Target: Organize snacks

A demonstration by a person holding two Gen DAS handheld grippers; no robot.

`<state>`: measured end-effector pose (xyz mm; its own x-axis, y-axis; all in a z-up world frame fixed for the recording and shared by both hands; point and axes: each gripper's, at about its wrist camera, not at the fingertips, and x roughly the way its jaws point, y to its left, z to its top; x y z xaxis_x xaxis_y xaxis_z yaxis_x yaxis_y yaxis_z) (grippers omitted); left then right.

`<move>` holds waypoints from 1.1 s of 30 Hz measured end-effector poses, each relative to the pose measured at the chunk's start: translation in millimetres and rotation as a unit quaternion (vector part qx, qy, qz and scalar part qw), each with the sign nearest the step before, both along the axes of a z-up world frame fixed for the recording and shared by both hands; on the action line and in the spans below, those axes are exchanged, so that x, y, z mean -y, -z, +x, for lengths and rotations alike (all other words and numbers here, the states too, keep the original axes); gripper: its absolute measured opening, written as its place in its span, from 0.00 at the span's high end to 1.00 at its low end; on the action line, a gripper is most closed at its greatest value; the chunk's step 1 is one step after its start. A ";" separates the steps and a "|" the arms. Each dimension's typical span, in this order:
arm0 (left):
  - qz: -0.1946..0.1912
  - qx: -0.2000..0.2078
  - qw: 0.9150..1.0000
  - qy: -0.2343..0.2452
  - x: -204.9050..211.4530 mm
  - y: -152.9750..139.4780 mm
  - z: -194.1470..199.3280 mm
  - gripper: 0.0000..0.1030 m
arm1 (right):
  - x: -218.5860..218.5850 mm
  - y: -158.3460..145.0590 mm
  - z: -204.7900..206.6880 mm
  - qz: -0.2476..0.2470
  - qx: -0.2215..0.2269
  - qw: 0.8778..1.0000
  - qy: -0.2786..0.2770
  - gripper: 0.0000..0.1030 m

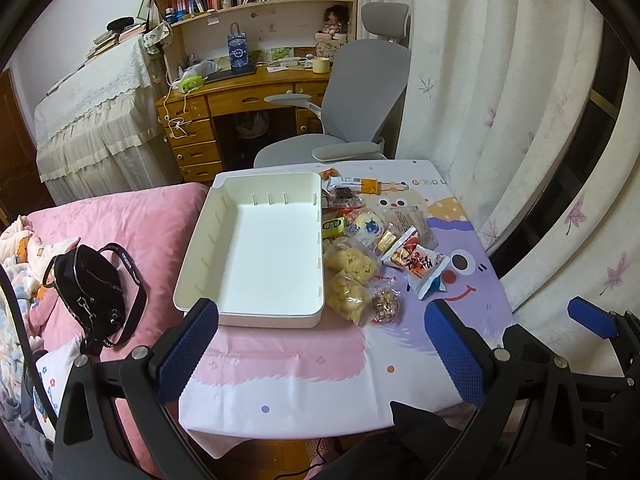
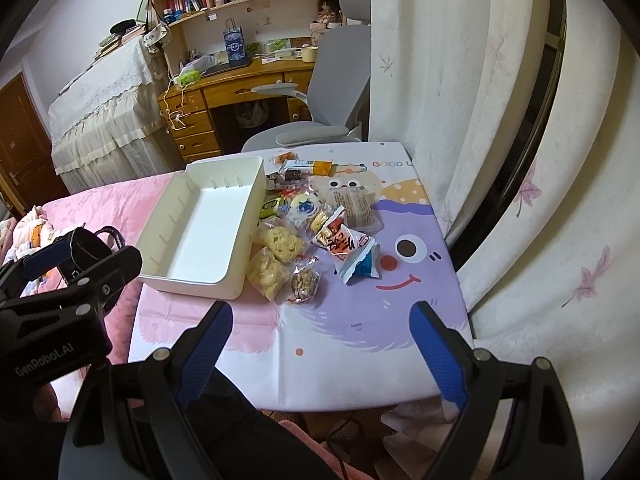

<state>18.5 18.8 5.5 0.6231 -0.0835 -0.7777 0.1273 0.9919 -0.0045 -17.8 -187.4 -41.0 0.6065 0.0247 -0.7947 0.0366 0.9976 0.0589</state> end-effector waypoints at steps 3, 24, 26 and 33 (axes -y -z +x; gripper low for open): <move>-0.002 -0.007 1.000 0.005 -6.1 0.4 5.5 0.01 | -5.9 -0.3 0.5 -0.003 -0.002 1.000 0.009 0.12; -0.035 -0.029 0.998 0.040 -18.6 19.1 21.0 0.01 | -28.1 0.6 -10.1 -0.040 0.035 0.998 0.029 0.12; -0.036 -0.026 0.998 0.035 -14.9 18.7 23.0 0.01 | -24.2 0.8 -6.1 -0.042 0.038 0.998 0.022 0.12; -0.033 -0.023 0.999 0.003 4.3 18.9 41.2 0.01 | -3.7 -2.1 17.4 -0.047 0.060 0.997 -0.020 0.12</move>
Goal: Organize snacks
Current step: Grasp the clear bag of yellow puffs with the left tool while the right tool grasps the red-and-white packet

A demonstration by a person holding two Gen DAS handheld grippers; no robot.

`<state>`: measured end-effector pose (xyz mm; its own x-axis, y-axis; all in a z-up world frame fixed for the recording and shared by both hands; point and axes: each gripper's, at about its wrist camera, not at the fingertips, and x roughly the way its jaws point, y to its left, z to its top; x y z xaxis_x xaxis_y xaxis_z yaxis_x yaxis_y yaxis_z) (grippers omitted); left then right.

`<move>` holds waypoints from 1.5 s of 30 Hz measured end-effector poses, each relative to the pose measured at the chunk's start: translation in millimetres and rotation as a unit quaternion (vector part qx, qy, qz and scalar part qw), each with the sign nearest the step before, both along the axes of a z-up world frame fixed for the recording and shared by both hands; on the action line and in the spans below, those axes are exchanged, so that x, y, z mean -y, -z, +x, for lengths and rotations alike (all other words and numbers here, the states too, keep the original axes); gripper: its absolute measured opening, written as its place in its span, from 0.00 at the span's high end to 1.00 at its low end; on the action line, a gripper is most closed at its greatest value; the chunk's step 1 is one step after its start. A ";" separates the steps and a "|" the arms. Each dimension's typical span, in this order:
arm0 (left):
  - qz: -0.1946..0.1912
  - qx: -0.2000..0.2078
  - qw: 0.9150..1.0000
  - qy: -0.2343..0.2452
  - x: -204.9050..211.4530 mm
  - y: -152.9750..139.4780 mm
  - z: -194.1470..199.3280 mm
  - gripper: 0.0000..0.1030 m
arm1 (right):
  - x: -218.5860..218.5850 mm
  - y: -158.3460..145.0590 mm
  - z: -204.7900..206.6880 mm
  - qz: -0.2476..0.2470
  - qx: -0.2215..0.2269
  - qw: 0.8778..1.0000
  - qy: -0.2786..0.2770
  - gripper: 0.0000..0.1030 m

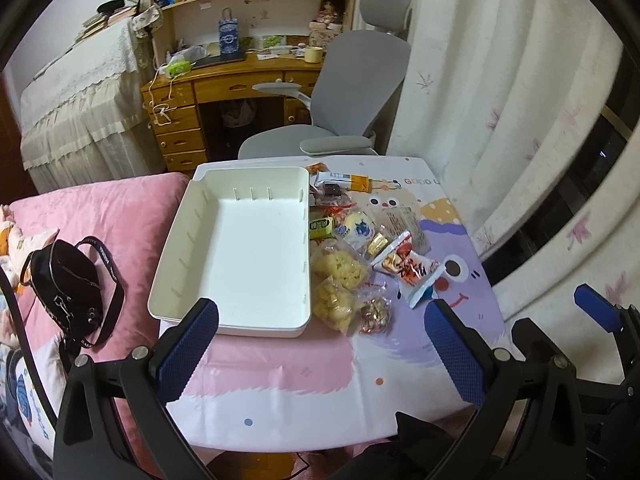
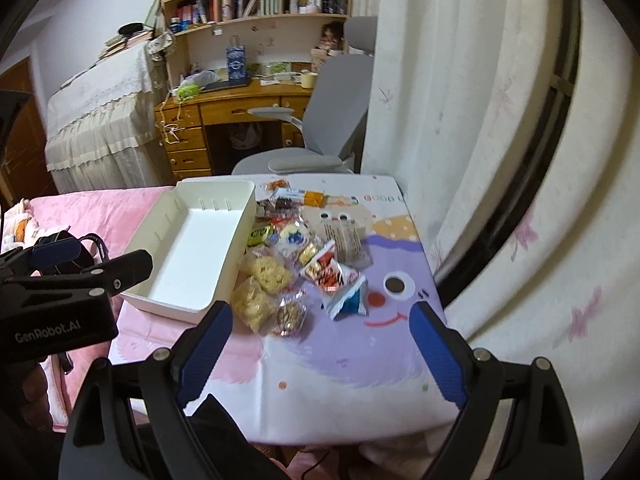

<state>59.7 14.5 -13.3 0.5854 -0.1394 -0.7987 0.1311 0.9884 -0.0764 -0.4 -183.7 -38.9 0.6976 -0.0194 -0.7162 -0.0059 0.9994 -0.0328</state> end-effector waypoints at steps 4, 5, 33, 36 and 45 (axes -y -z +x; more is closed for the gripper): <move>-0.001 -0.008 1.000 -0.021 14.2 4.0 12.2 0.01 | 15.9 -0.7 20.0 -0.007 0.012 0.999 -0.043 0.12; -0.003 -0.013 1.000 -0.026 17.0 5.6 16.1 0.01 | 19.0 -0.4 24.4 -0.012 0.015 0.998 -0.052 0.12; -0.026 -0.189 0.964 -0.183 70.9 176.0 96.1 0.01 | 70.5 139.6 131.1 -0.061 -0.048 0.963 -0.259 0.12; -0.036 -0.195 0.960 -0.198 71.3 197.7 102.5 0.01 | 65.3 158.3 137.1 -0.078 -0.034 0.955 -0.285 0.12; -0.078 -0.190 0.939 -0.276 57.3 244.6 119.1 0.03 | 50.5 204.3 155.6 -0.105 -0.030 0.941 -0.320 0.12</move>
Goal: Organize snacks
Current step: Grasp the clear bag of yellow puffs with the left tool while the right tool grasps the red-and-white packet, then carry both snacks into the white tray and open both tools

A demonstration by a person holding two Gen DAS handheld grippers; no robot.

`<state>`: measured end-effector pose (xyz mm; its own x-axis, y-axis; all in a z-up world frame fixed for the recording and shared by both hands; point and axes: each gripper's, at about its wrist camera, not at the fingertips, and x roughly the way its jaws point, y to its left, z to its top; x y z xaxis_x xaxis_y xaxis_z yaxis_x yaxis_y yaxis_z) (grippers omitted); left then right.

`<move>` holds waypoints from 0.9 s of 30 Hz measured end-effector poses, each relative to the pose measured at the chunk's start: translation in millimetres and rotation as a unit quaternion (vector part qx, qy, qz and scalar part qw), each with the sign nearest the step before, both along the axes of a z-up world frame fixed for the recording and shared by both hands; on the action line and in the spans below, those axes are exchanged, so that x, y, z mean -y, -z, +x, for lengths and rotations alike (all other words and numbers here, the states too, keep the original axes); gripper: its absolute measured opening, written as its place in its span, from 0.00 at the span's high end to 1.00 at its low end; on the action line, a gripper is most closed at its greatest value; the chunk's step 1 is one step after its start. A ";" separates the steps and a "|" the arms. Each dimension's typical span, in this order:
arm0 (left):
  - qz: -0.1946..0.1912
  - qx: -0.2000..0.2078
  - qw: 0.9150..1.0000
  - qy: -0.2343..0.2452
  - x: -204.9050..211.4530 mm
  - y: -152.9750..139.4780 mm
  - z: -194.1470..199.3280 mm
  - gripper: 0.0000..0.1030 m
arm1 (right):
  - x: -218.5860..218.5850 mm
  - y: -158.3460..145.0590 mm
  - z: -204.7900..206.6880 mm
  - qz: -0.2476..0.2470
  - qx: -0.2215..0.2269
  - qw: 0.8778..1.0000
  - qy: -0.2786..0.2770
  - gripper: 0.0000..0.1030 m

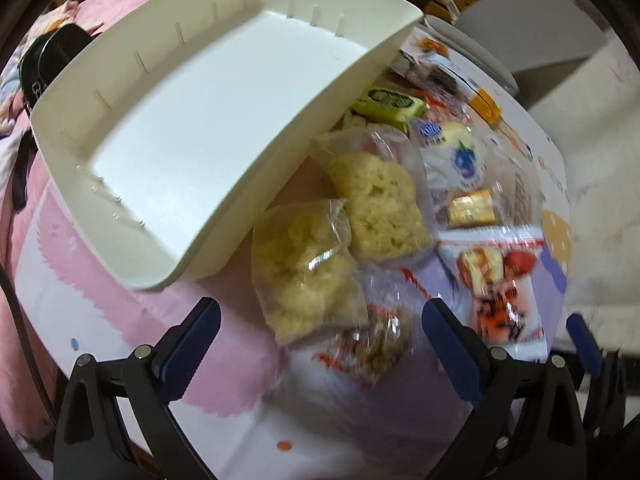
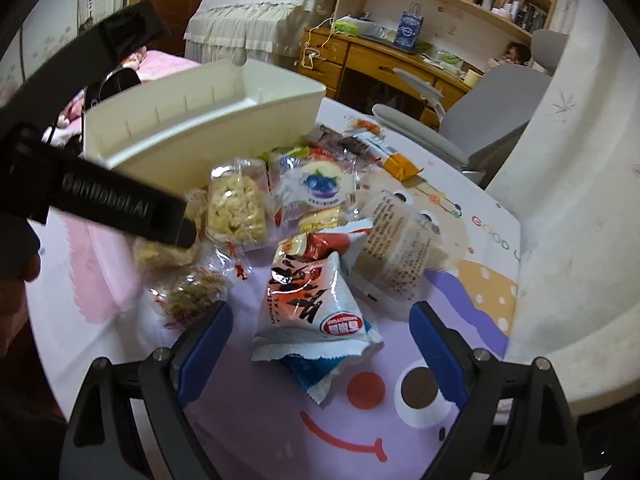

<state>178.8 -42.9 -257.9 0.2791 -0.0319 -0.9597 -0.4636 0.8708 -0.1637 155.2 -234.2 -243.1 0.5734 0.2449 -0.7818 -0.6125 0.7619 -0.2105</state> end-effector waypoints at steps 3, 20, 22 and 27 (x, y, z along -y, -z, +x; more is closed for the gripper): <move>0.000 0.003 1.000 -0.010 -2.2 10.9 8.6 0.03 | -1.7 11.9 6.6 -0.001 -0.005 1.000 0.004 0.12; -0.036 -0.023 0.998 -0.037 -15.7 47.8 23.7 0.41 | -13.7 34.5 25.8 0.025 -0.060 0.998 0.012 0.39; -0.041 -0.022 0.998 -0.037 -17.7 47.5 23.1 0.45 | -10.5 34.5 29.4 0.038 -0.071 0.997 0.022 0.40; -0.041 -0.026 0.998 -0.033 -17.8 46.9 22.3 0.52 | -8.8 34.6 31.4 0.045 -0.081 0.995 0.037 0.40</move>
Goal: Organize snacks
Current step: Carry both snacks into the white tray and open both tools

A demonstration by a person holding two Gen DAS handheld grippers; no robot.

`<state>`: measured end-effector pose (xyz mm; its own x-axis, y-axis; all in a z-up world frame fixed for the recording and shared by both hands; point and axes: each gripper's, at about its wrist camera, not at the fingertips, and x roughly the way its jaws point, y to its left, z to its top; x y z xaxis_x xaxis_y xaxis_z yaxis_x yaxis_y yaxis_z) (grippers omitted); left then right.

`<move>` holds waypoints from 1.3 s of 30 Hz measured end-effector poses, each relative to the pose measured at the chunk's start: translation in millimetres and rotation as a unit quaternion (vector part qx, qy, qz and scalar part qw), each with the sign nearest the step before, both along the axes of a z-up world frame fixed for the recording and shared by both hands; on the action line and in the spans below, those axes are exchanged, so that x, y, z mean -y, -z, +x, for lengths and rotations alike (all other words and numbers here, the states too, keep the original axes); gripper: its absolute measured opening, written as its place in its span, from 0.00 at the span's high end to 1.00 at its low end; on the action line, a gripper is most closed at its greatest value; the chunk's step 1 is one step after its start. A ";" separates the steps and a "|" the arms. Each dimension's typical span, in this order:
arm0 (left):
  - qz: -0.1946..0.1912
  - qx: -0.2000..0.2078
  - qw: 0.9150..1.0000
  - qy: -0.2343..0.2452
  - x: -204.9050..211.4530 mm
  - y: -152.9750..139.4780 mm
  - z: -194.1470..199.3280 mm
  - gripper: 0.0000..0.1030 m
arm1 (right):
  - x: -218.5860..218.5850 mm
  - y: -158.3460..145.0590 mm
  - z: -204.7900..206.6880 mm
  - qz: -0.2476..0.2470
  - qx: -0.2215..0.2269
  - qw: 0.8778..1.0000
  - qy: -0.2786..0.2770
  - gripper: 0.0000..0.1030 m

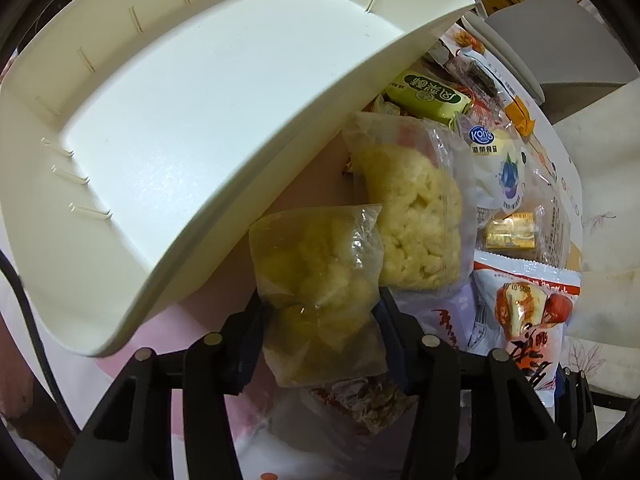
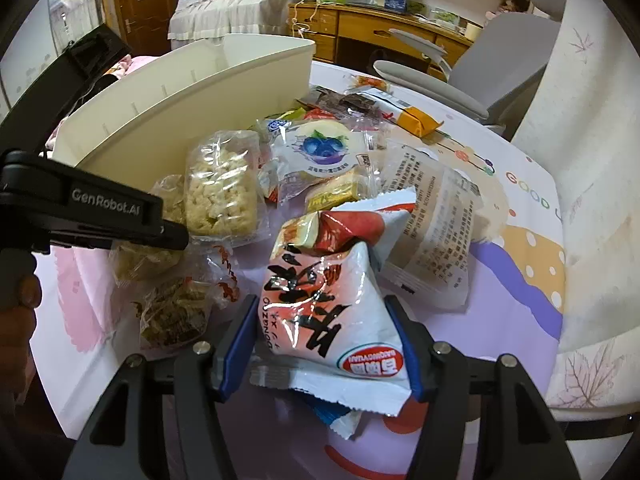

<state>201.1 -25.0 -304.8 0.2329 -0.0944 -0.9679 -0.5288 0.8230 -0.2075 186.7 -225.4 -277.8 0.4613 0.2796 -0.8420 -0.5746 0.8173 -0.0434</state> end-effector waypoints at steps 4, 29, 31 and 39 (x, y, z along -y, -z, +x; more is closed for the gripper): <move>0.007 -0.016 1.000 0.003 1.7 -2.1 -6.2 0.53 | 0.3 -2.6 -0.2 0.009 -0.011 1.000 0.005 0.42; -0.005 0.077 0.983 0.167 29.6 -119.8 -36.4 0.53 | 20.9 -53.2 1.2 0.074 -0.078 0.988 0.111 0.44; -0.008 0.089 0.978 0.187 30.9 -129.1 -38.0 0.53 | 19.4 -60.2 -2.0 0.076 -0.072 0.987 0.119 0.44; -0.008 0.140 0.956 0.258 7.7 -156.9 -28.0 0.53 | -1.3 -83.0 -24.1 0.108 -0.051 0.977 0.176 0.44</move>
<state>173.2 -32.7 -147.9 0.4010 -0.2796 -0.8724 0.0236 0.9551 -0.2953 162.6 -224.1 -194.8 0.4774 0.2944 -0.8279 -0.2481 0.9490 0.1945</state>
